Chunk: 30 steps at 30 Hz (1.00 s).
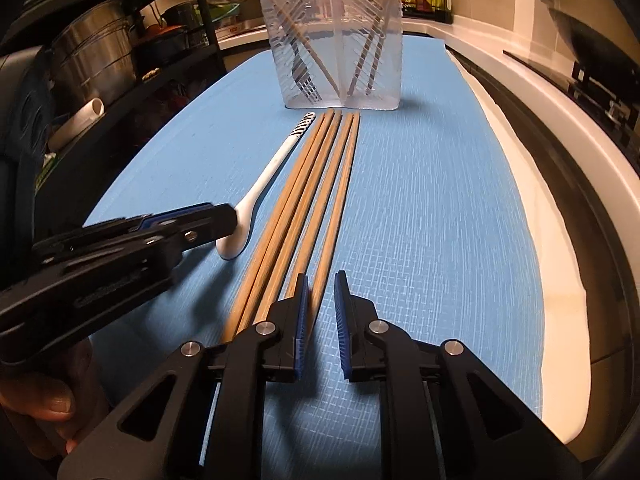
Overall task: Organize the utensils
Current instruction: 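Move the left tool to the white spoon's bowl while the right tool grasps a wooden chopstick, then hold the open left tool around the spoon bowl while the right tool holds its chopstick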
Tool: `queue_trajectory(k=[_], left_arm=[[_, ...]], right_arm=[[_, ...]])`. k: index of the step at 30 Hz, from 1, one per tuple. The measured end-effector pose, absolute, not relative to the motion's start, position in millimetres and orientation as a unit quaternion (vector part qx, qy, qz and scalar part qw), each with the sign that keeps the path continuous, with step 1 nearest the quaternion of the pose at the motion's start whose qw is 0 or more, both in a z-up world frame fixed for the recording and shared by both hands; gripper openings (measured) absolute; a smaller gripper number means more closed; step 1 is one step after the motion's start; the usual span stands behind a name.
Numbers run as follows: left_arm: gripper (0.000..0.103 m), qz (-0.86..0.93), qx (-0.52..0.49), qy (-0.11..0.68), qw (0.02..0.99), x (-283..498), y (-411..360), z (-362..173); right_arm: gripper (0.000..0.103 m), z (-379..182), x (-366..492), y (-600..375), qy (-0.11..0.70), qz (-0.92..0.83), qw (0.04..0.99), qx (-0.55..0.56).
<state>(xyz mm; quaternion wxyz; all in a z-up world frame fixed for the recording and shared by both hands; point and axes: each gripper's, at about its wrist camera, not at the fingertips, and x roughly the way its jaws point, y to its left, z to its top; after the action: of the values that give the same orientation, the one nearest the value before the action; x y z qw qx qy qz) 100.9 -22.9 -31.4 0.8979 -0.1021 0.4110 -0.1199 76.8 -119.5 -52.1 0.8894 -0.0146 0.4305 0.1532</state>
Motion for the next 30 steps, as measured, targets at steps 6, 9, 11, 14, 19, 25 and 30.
queue_trajectory(k=[6,9,11,14,19,25,30], left_arm=[[0.03,-0.082,-0.064,0.421,0.901,109,-39,-36],[0.029,-0.075,-0.045,0.418,0.904,108,-43,-36],[0.023,-0.074,-0.034,0.416,0.906,106,-43,-36],[0.022,-0.062,-0.03,0.41,0.91,102,-32,-35],[0.021,-0.045,-0.052,0.408,0.91,88,0,-35],[0.022,-0.047,-0.054,0.398,0.915,61,11,-37],[0.022,-0.033,0.008,0.369,0.929,53,-4,-41]], right_arm=[[0.005,-51,74,-125,0.427,0.134,0.894,-0.031],[0.005,-50,73,-133,0.429,0.113,0.896,-0.029],[0.005,-49,74,-138,0.432,0.106,0.895,-0.022],[0.005,-50,74,-143,0.435,0.098,0.895,-0.015],[0.006,-51,72,-142,0.436,0.09,0.895,-0.005],[0.007,-51,63,-138,0.43,0.079,0.899,0.007],[0.007,-52,60,-136,0.422,0.072,0.904,0.003]])
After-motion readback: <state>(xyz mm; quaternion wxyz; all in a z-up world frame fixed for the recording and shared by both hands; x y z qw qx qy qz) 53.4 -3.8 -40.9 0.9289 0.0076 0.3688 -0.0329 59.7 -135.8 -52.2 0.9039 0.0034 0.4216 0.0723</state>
